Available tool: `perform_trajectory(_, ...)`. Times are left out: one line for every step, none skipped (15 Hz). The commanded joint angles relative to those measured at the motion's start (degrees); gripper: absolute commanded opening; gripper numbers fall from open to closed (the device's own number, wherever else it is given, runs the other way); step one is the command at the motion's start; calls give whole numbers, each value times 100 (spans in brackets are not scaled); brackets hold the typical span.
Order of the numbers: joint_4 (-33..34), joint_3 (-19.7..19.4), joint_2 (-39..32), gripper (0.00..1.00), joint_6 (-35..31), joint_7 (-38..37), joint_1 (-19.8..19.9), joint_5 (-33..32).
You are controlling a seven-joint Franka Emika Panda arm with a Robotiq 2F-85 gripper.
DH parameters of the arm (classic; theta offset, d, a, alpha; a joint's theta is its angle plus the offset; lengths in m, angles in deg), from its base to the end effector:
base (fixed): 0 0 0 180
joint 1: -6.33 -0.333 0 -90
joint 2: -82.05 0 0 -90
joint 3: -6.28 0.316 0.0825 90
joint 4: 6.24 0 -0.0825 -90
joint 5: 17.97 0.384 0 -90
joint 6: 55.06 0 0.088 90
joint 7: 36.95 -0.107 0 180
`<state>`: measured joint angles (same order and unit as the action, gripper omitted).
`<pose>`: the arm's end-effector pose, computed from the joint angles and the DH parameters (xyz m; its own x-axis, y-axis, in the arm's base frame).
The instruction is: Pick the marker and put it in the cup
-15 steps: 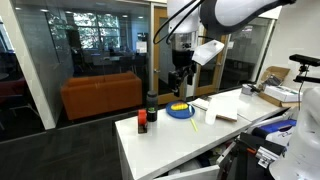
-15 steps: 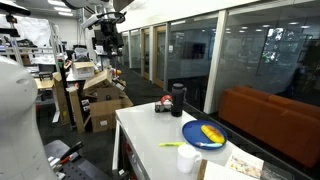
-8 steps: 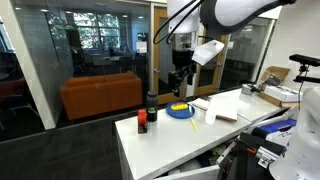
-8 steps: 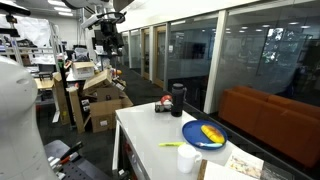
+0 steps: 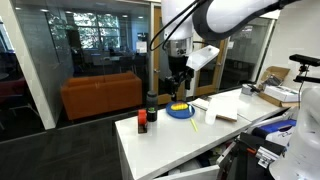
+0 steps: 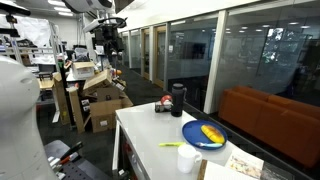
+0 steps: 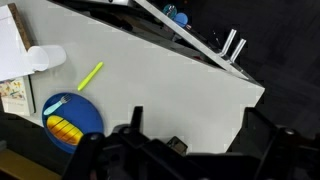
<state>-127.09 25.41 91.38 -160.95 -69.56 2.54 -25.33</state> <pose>0.4589 0.1891 0.4755 0.9910 -0.1339 -0.0009 -0.1309 -0.9702 0.2039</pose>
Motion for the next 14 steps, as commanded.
perform_trajectory(396, -244, -611, 100, 9, -349, -155, 2)
perform_trajectory(477, -323, -792, 100, -34, -409, -163, 50)
perform_trajectory(552, -401, -945, 100, -59, -480, -177, 57)
perform_trajectory(633, -495, -1126, 100, -114, -541, -183, 79)
perform_trajectory(701, -594, -1287, 100, -165, -599, -186, 83)
perform_trajectory(763, -696, -1442, 100, -215, -642, -184, 108)
perform_trajectory(818, -807, -1591, 100, -260, -703, -179, 106)
perform_trajectory(847, -930, -1725, 100, -331, -735, -159, 138)
perform_trajectory(862, -1046, -1822, 100, -372, -779, -146, 145)
perform_trajectory(845, -1178, -1914, 100, -457, -804, -111, 187)
perform_trajectory(830, -1301, -1980, 100, -506, -855, -90, 199)
perform_trajectory(784, -1435, -2026, 100, -557, -882, -47, 250)
perform_trajectory(746, -1564, -2069, 100, -594, -908, -4, 317)
perform_trajectory(710, -1685, -2098, 100, -616, -914, 43, 412)
